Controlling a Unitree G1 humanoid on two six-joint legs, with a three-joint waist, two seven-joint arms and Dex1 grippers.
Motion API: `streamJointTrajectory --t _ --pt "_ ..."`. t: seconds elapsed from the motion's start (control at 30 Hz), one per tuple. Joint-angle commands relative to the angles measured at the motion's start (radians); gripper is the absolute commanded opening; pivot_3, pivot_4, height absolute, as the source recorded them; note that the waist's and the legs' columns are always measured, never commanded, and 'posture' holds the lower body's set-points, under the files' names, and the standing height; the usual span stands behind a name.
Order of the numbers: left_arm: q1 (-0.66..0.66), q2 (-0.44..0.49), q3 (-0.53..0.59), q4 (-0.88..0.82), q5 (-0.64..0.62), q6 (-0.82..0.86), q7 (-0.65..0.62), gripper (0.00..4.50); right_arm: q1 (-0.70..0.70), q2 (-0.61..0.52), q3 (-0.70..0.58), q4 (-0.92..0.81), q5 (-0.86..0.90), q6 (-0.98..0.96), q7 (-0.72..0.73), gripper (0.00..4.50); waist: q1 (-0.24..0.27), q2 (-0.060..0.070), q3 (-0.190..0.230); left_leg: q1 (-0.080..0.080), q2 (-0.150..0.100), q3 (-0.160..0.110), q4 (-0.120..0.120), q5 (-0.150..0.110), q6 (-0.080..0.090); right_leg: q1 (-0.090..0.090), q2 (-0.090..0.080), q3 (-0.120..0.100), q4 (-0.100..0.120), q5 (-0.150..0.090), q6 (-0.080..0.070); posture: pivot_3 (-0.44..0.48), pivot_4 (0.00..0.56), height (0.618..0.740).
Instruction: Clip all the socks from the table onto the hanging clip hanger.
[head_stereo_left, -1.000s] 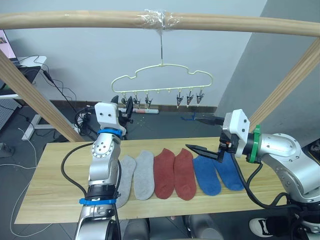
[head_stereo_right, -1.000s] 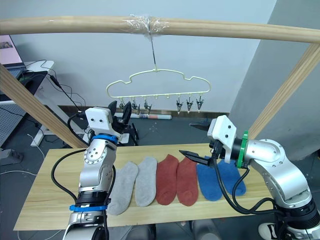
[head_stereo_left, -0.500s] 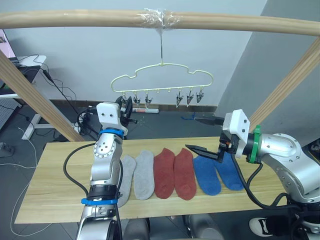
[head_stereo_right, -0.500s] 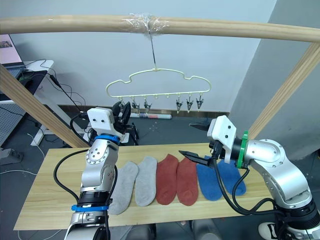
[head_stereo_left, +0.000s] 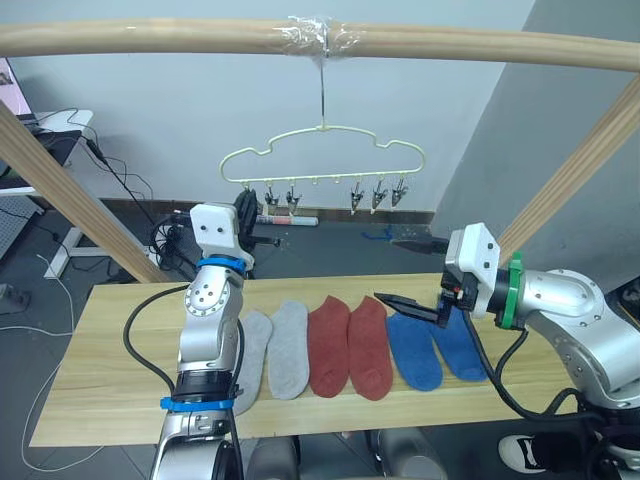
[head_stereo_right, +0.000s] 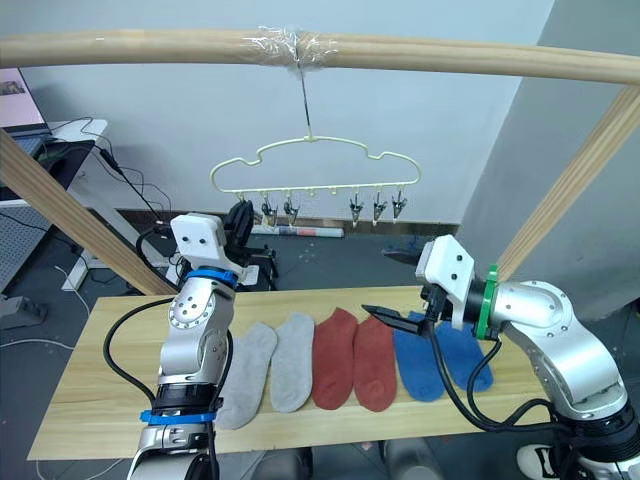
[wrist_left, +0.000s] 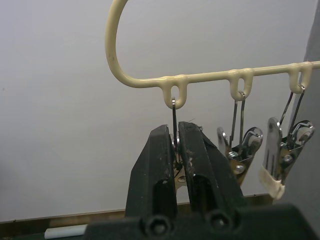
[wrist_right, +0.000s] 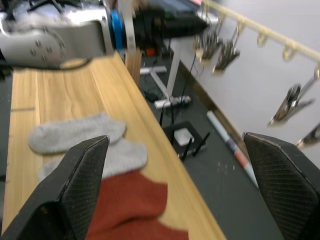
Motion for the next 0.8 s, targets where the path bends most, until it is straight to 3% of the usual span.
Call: streamJointTrajectory --t 0.03,0.3,0.63,0.73,0.8 --pt "0.016 0.028 -0.004 -0.068 0.004 0.009 -0.022 0.01 0.085 0.003 -0.002 0.084 -0.128 -0.021 -0.115 4.50 0.001 0.000 0.001 0.000 0.000 0.000 0.000 0.000 0.000 0.000 0.000 0.000 0.000 0.000 0.000 -0.141 0.229 0.740" --pt "0.040 0.074 0.001 -0.146 -0.064 0.110 -0.103 0.01 0.159 0.145 -0.044 0.404 -0.305 -0.160 -0.357 4.50 -0.001 0.005 0.030 0.001 0.000 0.001 0.001 0.000 0.000 0.000 0.000 0.001 0.001 0.001 0.001 -0.129 0.253 0.740" --pt "0.033 0.161 0.025 -0.192 -0.146 0.240 -0.187 0.01 0.058 0.277 -0.105 0.780 -0.270 -0.199 -0.399 4.50 0.000 0.008 0.042 0.000 0.000 0.001 0.000 0.000 0.000 0.000 0.000 0.001 0.001 0.001 0.001 -0.096 0.249 0.740" --pt "0.024 0.172 0.028 -0.188 -0.153 0.250 -0.190 0.00 0.046 0.310 -0.123 0.804 -0.243 -0.175 -0.392 3.92 0.000 0.008 0.042 0.000 0.000 0.001 0.000 0.000 0.000 0.000 -0.001 0.001 0.001 0.001 0.001 -0.095 0.244 0.740" --pt "0.018 0.181 0.028 -0.184 -0.157 0.256 -0.199 0.00 0.042 0.323 -0.126 0.810 -0.237 -0.163 -0.390 3.29 0.000 0.008 0.042 0.000 0.000 0.001 0.000 0.000 0.000 0.000 -0.001 0.001 0.001 0.001 0.001 -0.094 0.241 0.740"
